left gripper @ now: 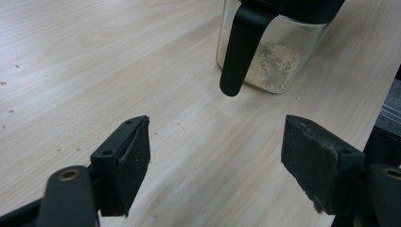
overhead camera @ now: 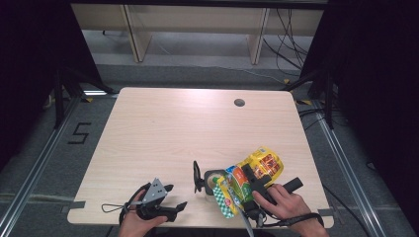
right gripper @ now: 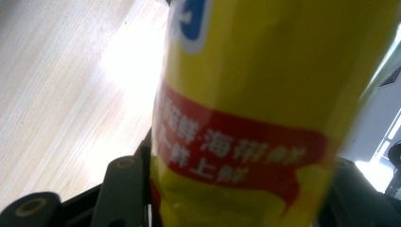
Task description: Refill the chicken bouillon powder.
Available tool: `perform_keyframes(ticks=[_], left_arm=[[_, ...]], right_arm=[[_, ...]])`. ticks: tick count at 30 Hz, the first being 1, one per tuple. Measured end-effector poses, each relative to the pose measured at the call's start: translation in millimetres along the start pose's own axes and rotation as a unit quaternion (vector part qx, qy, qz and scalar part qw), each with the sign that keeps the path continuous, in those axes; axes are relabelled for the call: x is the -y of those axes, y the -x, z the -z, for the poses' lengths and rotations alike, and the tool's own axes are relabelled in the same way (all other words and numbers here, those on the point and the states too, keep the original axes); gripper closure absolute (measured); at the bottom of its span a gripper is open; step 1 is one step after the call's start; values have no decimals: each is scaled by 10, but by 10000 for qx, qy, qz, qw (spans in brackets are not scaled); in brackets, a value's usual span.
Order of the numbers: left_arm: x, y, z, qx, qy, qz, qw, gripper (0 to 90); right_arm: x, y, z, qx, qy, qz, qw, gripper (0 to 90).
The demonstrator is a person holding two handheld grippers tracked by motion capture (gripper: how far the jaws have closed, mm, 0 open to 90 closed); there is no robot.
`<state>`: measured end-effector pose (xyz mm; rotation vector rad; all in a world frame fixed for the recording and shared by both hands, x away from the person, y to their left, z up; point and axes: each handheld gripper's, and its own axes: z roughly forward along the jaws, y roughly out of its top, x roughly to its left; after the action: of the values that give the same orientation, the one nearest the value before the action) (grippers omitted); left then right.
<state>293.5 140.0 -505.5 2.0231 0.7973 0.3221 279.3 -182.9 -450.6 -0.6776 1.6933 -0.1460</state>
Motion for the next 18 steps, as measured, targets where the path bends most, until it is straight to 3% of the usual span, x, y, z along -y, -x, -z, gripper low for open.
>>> perform_keyframes(ticks=[3, 4, 8, 9, 11, 14, 18], left_arm=[[-3, 4, 1, 20, -22, -55, 10000, 243], [2, 24, 1, 21, -2, 87, 10000, 243], [-1, 5, -1, 5, -15, -57, 10000, 242], [2, 6, 7, -18, -82, -1, 10000, 242], [1, 14, -1, 23, 23, 69, 10000, 242], [0, 7, 8, 14, -3, -36, 10000, 242], [1, 8, 2, -9, 14, 11, 10000, 243]], right_arm=[[-9, -2, -13, -22, 19, 25, 10000, 498], [-7, -2, -14, -24, 22, 27, 10000, 498], [-2, -8, -22, -20, 26, -14, 10000, 498], [-4, -9, -21, -3, 21, 0, 10000, 498], [-5, -4, -16, 5, 46, 33, 10000, 499], [-6, 0, -16, 7, 50, 46, 10000, 499], [-1, 2, -5, -24, 54, 42, 10000, 505]])
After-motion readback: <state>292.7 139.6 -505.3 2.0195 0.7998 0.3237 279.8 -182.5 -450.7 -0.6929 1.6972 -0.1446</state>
